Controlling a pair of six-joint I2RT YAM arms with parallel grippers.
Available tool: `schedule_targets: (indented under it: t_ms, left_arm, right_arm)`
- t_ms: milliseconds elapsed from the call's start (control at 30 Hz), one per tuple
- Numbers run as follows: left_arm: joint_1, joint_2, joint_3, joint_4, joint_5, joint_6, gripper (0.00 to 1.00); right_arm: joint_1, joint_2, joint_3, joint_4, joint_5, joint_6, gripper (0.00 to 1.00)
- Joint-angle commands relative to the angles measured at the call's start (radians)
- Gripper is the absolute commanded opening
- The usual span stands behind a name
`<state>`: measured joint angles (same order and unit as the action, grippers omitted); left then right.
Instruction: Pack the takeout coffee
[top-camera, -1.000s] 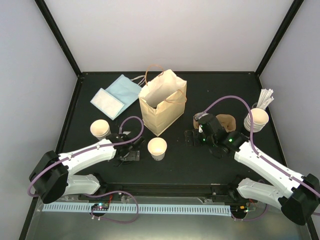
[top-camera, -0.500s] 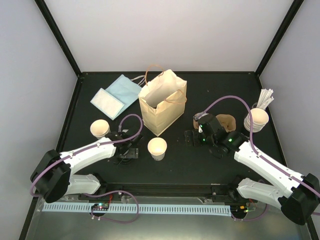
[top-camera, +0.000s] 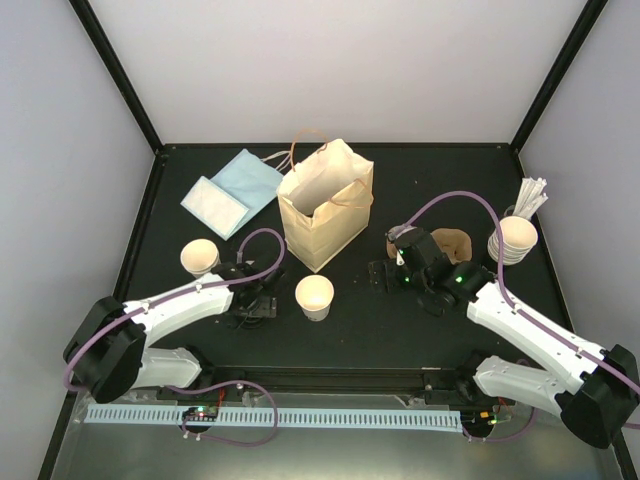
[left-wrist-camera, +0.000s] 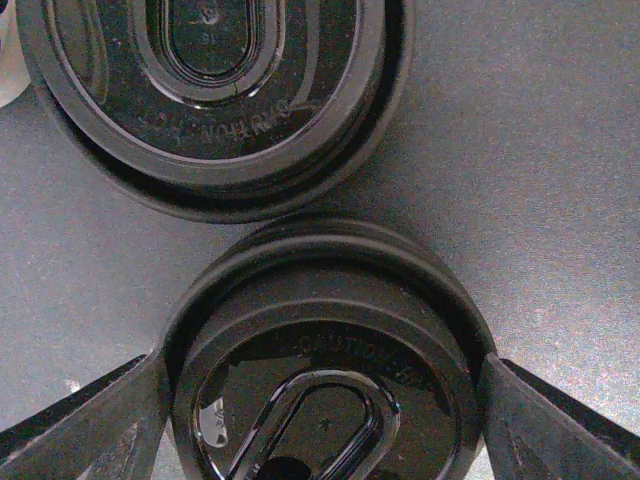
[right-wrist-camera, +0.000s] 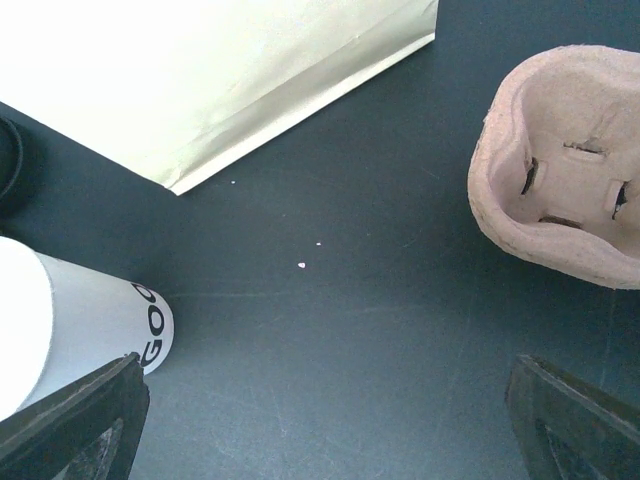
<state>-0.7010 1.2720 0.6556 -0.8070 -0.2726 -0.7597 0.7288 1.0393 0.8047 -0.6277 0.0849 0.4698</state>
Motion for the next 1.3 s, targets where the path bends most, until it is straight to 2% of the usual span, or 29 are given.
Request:
schedule_targets:
  t_ms: [0,133,300,500,933,1067,1267]
  left_arm:
    - [0.008,0.003,-0.003,-0.013,-0.010,-0.026,0.86]
    - [0.009,0.003,-0.004,-0.018,-0.012,-0.033,0.82]
    - [0.008,-0.002,0.000,-0.030,-0.019,-0.040,0.71]
    - [0.009,-0.019,0.022,-0.070,-0.005,-0.047,0.65]
    - [-0.004,-0.171,0.101,-0.188,0.057,-0.060,0.62]
    - [-0.006,-0.227,0.151,-0.196,0.143,-0.012,0.62]
    - [-0.008,-0.303,0.172,-0.076,0.367,0.081,0.62]
  right_arm:
    - [-0.003,0.002,0.019,0.020,-0.007,-0.011,1.00]
    - [-0.004,0.002,0.018,0.019,-0.005,-0.012,1.00]
    - [-0.003,0.001,0.020,0.019,-0.005,-0.012,1.00]
    - [-0.004,-0.001,0.019,0.020,-0.004,-0.011,1.00]
    - [-0.003,0.026,0.032,0.036,-0.022,-0.019,1.00]
    - [-0.004,0.034,0.034,0.040,-0.032,-0.020,1.00]
    - [-0.004,0.040,0.035,0.045,-0.045,-0.019,1.00]
